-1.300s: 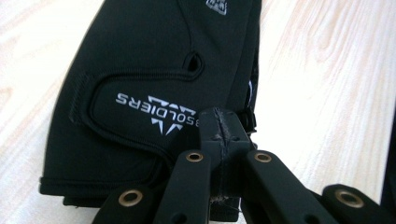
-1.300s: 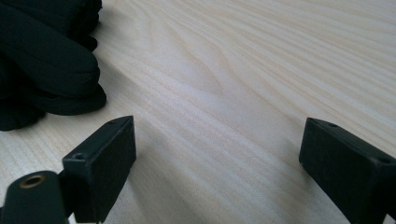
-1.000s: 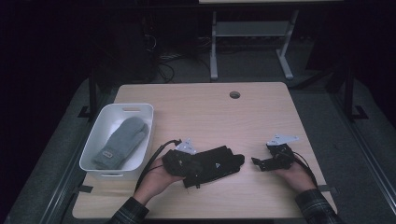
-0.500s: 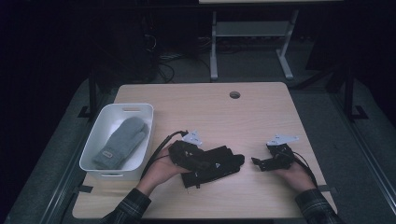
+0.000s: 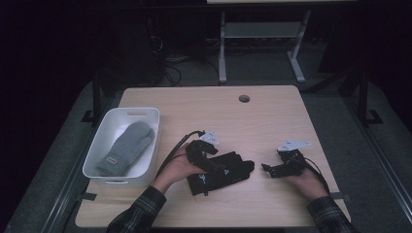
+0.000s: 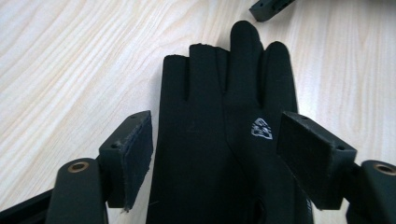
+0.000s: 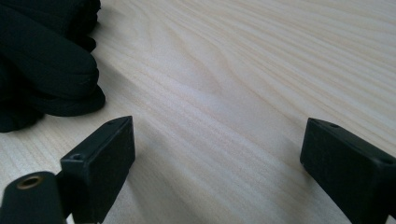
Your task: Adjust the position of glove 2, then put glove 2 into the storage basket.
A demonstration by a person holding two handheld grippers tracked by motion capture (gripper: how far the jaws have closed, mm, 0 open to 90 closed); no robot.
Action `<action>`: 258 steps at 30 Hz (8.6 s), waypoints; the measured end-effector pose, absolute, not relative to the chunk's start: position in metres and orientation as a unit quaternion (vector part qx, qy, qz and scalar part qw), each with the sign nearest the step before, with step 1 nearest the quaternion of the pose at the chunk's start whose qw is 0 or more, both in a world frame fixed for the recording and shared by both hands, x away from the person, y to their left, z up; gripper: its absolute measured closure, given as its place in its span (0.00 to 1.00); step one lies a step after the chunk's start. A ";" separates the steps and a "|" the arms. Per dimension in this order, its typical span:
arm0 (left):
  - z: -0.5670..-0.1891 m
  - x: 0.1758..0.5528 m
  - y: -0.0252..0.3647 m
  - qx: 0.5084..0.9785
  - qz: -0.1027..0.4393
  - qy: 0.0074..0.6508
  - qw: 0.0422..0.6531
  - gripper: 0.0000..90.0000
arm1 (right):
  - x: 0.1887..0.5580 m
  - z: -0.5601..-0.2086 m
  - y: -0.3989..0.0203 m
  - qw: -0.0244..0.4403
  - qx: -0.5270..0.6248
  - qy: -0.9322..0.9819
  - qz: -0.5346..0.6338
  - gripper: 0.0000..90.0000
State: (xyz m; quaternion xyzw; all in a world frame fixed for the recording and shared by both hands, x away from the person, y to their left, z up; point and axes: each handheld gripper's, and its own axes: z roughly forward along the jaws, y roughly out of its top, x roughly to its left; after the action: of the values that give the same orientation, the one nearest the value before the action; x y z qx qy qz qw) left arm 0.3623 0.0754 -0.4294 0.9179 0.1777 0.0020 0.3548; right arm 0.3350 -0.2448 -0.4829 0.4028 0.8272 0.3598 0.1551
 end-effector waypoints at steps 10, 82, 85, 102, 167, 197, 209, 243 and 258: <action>-0.444 0.360 0.066 0.931 -0.009 0.165 0.326 0.14 | 0.335 -0.483 -0.244 0.154 0.404 0.827 0.359 0.11; -0.379 0.354 0.096 0.920 -0.006 0.190 0.343 0.77 | 0.335 -0.483 -0.244 0.152 0.407 0.826 0.359 0.11; -0.371 0.355 0.101 0.918 -0.003 0.196 0.346 0.77 | 0.335 -0.483 -0.244 0.152 0.407 0.826 0.359 0.11; -0.327 0.364 0.146 0.905 0.032 0.227 0.358 0.77 | 0.335 -0.483 -0.244 0.152 0.407 0.826 0.359 0.11; -0.366 0.383 0.358 0.809 0.062 0.496 0.308 0.76 | 0.335 -0.483 -0.244 0.154 0.406 0.826 0.359 0.11; -0.341 0.378 0.351 0.804 0.149 0.468 0.335 0.19 | 0.335 -0.483 -0.244 0.155 0.406 0.826 0.359 0.11; -0.329 0.379 0.325 0.813 0.155 0.435 0.354 0.19 | 0.335 -0.483 -0.244 0.155 0.406 0.826 0.360 0.11; -0.349 0.355 0.208 0.839 0.115 0.331 0.416 0.17 | 0.335 -0.483 -0.244 0.155 0.407 0.825 0.359 0.11; -0.374 0.339 0.154 0.858 0.085 0.292 0.414 0.17 | 0.335 -0.483 -0.244 0.155 0.407 0.825 0.359 0.11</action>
State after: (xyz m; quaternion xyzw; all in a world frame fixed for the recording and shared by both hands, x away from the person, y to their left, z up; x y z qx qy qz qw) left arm 0.3391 0.1539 -0.3740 0.8577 0.2924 0.0854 0.4142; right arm 0.3348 -0.2443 -0.4829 0.4072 0.8254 0.3590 0.1550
